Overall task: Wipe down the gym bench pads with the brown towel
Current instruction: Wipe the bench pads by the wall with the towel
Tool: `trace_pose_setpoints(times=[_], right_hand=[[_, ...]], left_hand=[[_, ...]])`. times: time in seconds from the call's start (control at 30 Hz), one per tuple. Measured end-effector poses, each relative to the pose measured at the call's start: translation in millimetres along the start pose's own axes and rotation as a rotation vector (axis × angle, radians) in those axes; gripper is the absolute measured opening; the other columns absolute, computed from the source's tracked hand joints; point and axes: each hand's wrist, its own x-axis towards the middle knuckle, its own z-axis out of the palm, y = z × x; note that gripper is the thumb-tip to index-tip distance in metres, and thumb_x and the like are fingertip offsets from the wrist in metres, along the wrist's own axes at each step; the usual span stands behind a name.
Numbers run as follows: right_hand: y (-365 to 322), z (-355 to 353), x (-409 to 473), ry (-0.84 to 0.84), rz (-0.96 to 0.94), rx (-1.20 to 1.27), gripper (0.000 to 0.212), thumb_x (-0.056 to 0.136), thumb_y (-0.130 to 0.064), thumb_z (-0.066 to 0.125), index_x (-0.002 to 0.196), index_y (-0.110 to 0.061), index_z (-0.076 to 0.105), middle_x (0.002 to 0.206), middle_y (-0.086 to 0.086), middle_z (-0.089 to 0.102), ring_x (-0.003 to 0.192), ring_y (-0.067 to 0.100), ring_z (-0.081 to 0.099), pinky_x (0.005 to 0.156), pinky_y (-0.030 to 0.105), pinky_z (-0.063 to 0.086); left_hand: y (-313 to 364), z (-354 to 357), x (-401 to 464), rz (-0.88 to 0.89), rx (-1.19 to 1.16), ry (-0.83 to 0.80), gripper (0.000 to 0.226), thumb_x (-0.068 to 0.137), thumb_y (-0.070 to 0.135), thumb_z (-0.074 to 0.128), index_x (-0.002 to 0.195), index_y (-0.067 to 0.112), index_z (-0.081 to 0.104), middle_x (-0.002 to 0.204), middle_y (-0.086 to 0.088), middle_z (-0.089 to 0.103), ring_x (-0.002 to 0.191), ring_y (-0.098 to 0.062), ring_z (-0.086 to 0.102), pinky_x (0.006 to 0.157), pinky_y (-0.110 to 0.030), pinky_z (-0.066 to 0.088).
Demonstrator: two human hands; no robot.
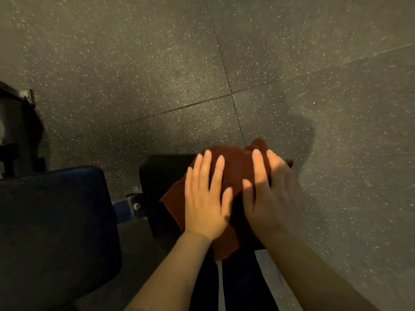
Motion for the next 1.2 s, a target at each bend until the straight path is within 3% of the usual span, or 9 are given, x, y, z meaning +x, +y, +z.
trace_pose_setpoints(times=[0.1, 0.2, 0.3, 0.47, 0.63, 0.8, 0.93, 1.07, 1.2], right_hand=[[-7, 0, -41, -0.029, 0.052, -0.055, 0.058, 0.097, -0.039, 0.040, 0.149, -0.015, 0.032, 0.155, 0.024, 0.025, 0.139, 0.043, 0.031, 0.105, 0.059, 0.039], [-1, -2, -79, -0.035, 0.064, 0.017, 0.056, 0.097, -0.039, 0.043, 0.148, -0.018, 0.033, 0.159, 0.018, 0.018, 0.145, 0.040, 0.021, 0.110, 0.059, 0.033], [-4, -8, -94, -0.021, 0.114, 0.118, 0.052, 0.096, -0.034, 0.049, 0.145, -0.020, 0.037, 0.159, 0.014, 0.020, 0.145, 0.037, 0.021, 0.109, 0.058, 0.035], [-21, -26, -94, 0.014, 0.395, 0.234, 0.044, 0.085, -0.009, 0.071, 0.126, -0.013, 0.056, 0.141, 0.014, 0.043, 0.128, 0.035, 0.045, 0.098, 0.047, 0.044], [-30, -53, -112, -0.115, 0.649, 0.359, 0.017, 0.087, -0.004, 0.069, 0.093, -0.016, 0.058, 0.101, 0.003, 0.053, 0.093, 0.023, 0.054, 0.078, 0.028, 0.037], [-63, -86, -164, -0.180, 0.974, 0.765, 0.020, 0.092, -0.007, 0.064, 0.086, -0.023, 0.053, 0.080, 0.005, 0.062, 0.082, 0.029, 0.062, 0.069, 0.032, 0.043], [-83, -125, -174, -0.139, 1.033, 1.042, 0.013, 0.091, 0.001, 0.061, 0.088, -0.010, 0.056, 0.067, 0.007, 0.059, 0.064, 0.019, 0.054, 0.051, 0.011, 0.041], [-95, -145, -184, -0.125, 1.006, 1.182, 0.024, 0.092, 0.009, 0.057, 0.085, -0.013, 0.053, 0.054, -0.007, 0.061, 0.052, 0.001, 0.057, 0.052, 0.013, 0.044], [-97, -179, -199, -0.143, 0.927, 1.226, 0.023, 0.089, 0.005, 0.064, 0.085, -0.018, 0.061, 0.069, 0.001, 0.065, 0.061, 0.008, 0.062, 0.059, 0.022, 0.050]], left_hand=[[-6, 2, -54, -0.007, 0.027, -0.066, 0.058, 0.105, 0.045, 0.020, 0.158, 0.030, 0.001, 0.165, -0.001, -0.001, 0.153, -0.021, -0.003, 0.123, -0.038, -0.003], [-8, 0, -88, -0.037, 0.017, -0.119, 0.058, 0.105, 0.048, 0.021, 0.157, 0.037, -0.002, 0.165, 0.006, -0.004, 0.153, -0.017, -0.003, 0.123, -0.039, 0.004], [-3, -5, -91, -0.069, -0.030, -0.058, 0.053, 0.101, 0.040, 0.039, 0.152, 0.032, 0.028, 0.158, -0.006, 0.026, 0.148, -0.023, 0.020, 0.115, -0.044, 0.024], [9, -19, -84, -0.057, -0.036, 0.005, 0.020, 0.086, 0.017, 0.072, 0.105, 0.010, 0.068, 0.118, -0.012, 0.062, 0.111, -0.030, 0.059, 0.092, -0.040, 0.050], [28, -58, -101, -0.118, -0.214, -0.248, 0.004, 0.095, 0.017, 0.063, 0.097, 0.017, 0.061, 0.093, 0.007, 0.060, 0.086, -0.012, 0.057, 0.081, -0.033, 0.048], [34, -121, -134, -0.101, -0.228, -0.406, 0.007, 0.097, 0.027, 0.059, 0.101, 0.032, 0.056, 0.094, 0.018, 0.057, 0.088, -0.003, 0.056, 0.087, -0.028, 0.044], [44, -169, -143, 0.016, -0.199, -0.403, 0.018, 0.091, 0.027, 0.066, 0.094, 0.036, 0.051, 0.090, 0.020, 0.056, 0.086, -0.001, 0.056, 0.084, -0.026, 0.043], [58, -203, -152, 0.064, -0.141, -0.424, 0.024, 0.088, 0.026, 0.070, 0.094, 0.034, 0.048, 0.087, 0.018, 0.055, 0.086, -0.005, 0.055, 0.080, -0.029, 0.043], [71, -229, -156, 0.110, -0.097, -0.495, 0.024, 0.087, 0.024, 0.072, 0.101, 0.031, 0.054, 0.095, 0.018, 0.056, 0.092, -0.004, 0.055, 0.082, -0.024, 0.042]])
